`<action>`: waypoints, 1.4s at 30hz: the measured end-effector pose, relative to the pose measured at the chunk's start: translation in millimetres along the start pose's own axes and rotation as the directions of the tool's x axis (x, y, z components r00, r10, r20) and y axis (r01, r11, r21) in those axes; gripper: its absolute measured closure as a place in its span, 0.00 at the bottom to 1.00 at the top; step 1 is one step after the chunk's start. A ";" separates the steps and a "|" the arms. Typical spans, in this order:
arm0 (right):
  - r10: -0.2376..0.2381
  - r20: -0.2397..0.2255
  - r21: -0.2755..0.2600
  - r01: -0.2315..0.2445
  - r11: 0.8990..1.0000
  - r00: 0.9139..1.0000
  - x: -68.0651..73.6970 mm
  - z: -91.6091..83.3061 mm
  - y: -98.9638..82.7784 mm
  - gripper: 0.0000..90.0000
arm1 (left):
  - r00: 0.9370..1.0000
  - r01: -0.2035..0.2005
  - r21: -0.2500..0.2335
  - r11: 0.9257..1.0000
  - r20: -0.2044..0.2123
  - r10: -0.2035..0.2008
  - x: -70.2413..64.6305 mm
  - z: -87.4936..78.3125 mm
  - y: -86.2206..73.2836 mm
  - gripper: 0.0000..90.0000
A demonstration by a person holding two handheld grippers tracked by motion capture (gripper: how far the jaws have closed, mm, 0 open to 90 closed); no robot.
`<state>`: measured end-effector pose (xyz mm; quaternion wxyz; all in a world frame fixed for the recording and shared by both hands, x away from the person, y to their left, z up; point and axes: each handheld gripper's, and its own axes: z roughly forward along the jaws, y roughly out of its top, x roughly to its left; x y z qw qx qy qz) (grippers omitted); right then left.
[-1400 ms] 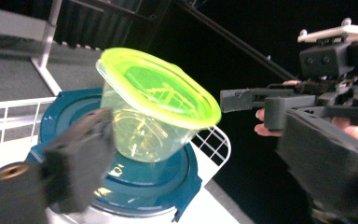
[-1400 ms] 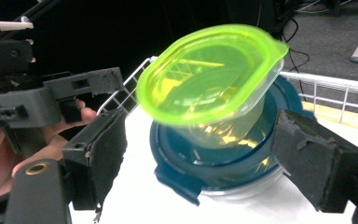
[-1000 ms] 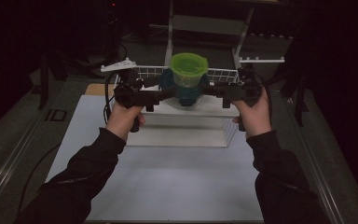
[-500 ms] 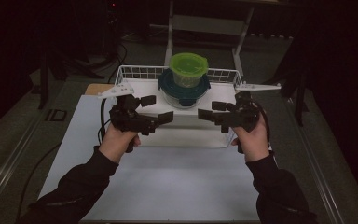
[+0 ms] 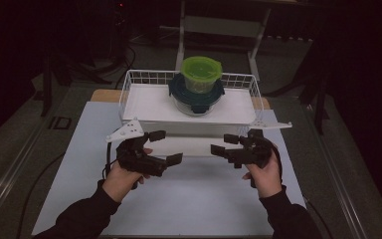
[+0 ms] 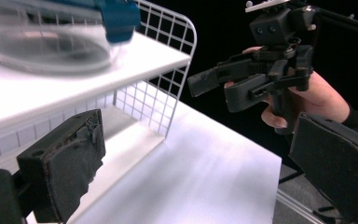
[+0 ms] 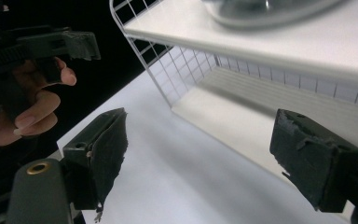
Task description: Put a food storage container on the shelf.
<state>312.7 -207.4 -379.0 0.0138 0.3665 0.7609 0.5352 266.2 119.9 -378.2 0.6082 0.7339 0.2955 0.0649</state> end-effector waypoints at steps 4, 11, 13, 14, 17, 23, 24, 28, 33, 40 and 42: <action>0.008 -0.001 0.000 -0.008 1.000 1.000 -2.3 -0.2 -17.5 0.20 | 1.000 -0.014 0.014 1.000 -0.005 0.014 -1.2 0.5 -15.2 0.03; 0.001 0.007 0.027 -0.001 1.000 1.000 -4.1 2.2 -50.6 0.20 | 0.999 -0.040 0.047 0.998 -0.008 0.040 -3.5 -0.4 -43.8 0.03; 0.008 0.004 0.028 -0.008 1.000 1.000 -5.9 3.0 -58.8 0.20 | 0.999 -0.043 0.056 0.998 -0.006 0.043 -4.2 -1.4 -53.0 0.03; 0.008 0.004 0.028 -0.008 1.000 1.000 -5.9 3.0 -58.8 0.20 | 0.999 -0.043 0.056 0.998 -0.006 0.043 -4.2 -1.4 -53.0 0.03; 0.008 0.014 0.036 -0.009 0.999 1.000 -8.5 4.7 -70.4 0.20 | 0.999 -0.047 0.070 0.996 -0.009 0.048 -4.1 -3.1 -63.0 0.03; 0.032 0.026 0.058 -0.033 0.998 0.999 -16.9 5.9 -93.2 0.20 | 0.999 -0.048 0.083 0.995 -0.012 0.050 -2.5 -6.3 -81.0 0.03; 0.034 0.028 0.060 -0.036 0.998 0.999 -17.7 6.0 -96.3 0.20 | 0.999 -0.049 0.084 0.995 -0.010 0.050 -2.2 -7.0 -85.0 0.03; 0.040 0.039 0.064 -0.042 0.997 0.998 -20.5 2.6 -105.9 0.19 | 0.999 -0.052 0.088 0.995 -0.010 0.053 -1.9 -9.0 -94.4 0.03; 0.035 0.062 0.068 -0.040 0.997 0.997 -24.4 -5.2 -120.4 0.19 | 0.999 -0.025 0.091 0.996 -0.022 0.027 1.4 -11.6 -112.4 0.03; 0.017 0.108 0.055 -0.023 0.998 0.994 -27.0 -14.8 -134.8 0.19 | 0.998 -0.023 0.096 0.995 -0.050 0.028 5.1 -14.4 -124.9 0.03; 0.011 0.124 0.058 -0.019 0.998 0.992 -28.2 -16.3 -137.1 0.19 | 0.998 -0.026 0.087 0.996 -0.053 0.030 5.2 -15.8 -126.2 0.03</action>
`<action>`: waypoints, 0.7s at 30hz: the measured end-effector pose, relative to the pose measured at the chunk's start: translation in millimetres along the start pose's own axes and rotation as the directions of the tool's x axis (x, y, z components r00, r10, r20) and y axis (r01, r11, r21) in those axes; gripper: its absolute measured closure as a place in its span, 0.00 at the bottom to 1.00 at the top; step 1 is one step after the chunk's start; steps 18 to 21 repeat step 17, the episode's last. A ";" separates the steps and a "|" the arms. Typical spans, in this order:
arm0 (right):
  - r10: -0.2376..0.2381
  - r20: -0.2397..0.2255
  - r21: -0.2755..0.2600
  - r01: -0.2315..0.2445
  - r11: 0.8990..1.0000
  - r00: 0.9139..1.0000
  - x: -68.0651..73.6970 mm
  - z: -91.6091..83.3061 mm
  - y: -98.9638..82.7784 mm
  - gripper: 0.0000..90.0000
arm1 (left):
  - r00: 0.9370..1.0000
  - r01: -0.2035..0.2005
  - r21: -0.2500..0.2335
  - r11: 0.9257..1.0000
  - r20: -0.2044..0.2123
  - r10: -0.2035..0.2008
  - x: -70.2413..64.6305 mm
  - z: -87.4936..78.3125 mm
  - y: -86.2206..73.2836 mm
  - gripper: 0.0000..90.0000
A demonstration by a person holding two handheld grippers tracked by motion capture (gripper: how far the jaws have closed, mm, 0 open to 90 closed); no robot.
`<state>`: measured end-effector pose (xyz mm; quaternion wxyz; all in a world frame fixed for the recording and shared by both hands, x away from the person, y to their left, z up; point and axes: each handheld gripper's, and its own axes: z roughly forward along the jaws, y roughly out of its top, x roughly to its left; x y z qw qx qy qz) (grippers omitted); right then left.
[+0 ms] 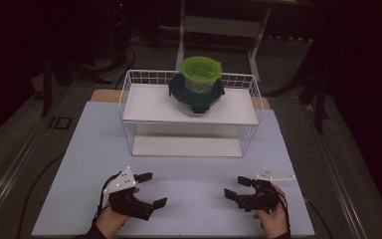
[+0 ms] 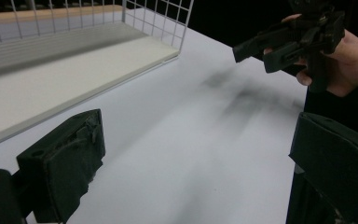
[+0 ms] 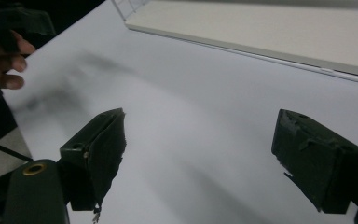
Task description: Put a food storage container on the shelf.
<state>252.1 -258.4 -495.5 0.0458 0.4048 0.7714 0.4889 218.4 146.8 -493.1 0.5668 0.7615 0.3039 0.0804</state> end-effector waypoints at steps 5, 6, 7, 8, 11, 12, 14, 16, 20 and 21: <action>0.005 0.007 -0.022 -0.005 1.000 1.000 -5.1 -1.7 -0.3 0.19 | 1.000 -0.012 -0.014 1.000 0.008 0.012 0.1 -0.3 -1.5 0.03; 0.004 0.009 -0.024 -0.004 1.000 1.000 -5.5 -1.9 -0.3 0.19 | 1.000 -0.009 -0.019 1.000 0.013 0.009 0.0 -0.1 -1.5 0.03; 0.004 0.011 -0.024 -0.004 1.000 1.000 -5.8 -2.0 -0.4 0.19 | 1.000 -0.010 -0.020 1.000 0.014 0.010 -0.1 0.1 -1.5 0.03; 0.005 0.009 -0.024 -0.005 1.000 1.000 -6.2 -2.0 -0.7 0.19 | 1.000 -0.013 -0.016 1.000 0.012 0.013 -0.3 0.3 -1.5 0.03; 0.008 0.010 -0.021 -0.008 1.000 1.000 -7.5 -1.5 -1.5 0.19 | 1.000 -0.018 -0.013 1.000 0.013 0.018 -0.8 1.2 -2.4 0.03; 0.009 0.007 -0.025 -0.009 1.000 1.000 -8.0 -1.5 -1.8 0.19 | 1.000 -0.021 -0.009 1.000 0.012 0.022 -0.7 1.4 -2.7 0.03; 0.011 0.006 -0.023 -0.011 1.000 1.000 -8.5 -1.4 -2.1 0.19 | 1.000 -0.015 -0.008 1.000 0.016 0.016 -0.2 1.9 -3.4 0.03; 0.014 0.007 -0.019 -0.013 1.000 1.000 -8.6 -1.1 -2.4 0.19 | 1.000 -0.013 -0.006 1.000 0.018 0.013 -0.2 2.4 -4.0 0.03; 0.014 0.005 -0.018 -0.014 1.000 1.000 -8.7 -0.7 -2.5 0.19 | 1.000 -0.011 -0.006 1.000 0.019 0.011 -0.2 2.5 -4.2 0.03; 0.014 0.005 -0.018 -0.014 1.000 1.000 -8.7 -0.7 -2.5 0.19 | 1.000 -0.011 -0.006 1.000 0.019 0.011 -0.2 2.5 -4.2 0.03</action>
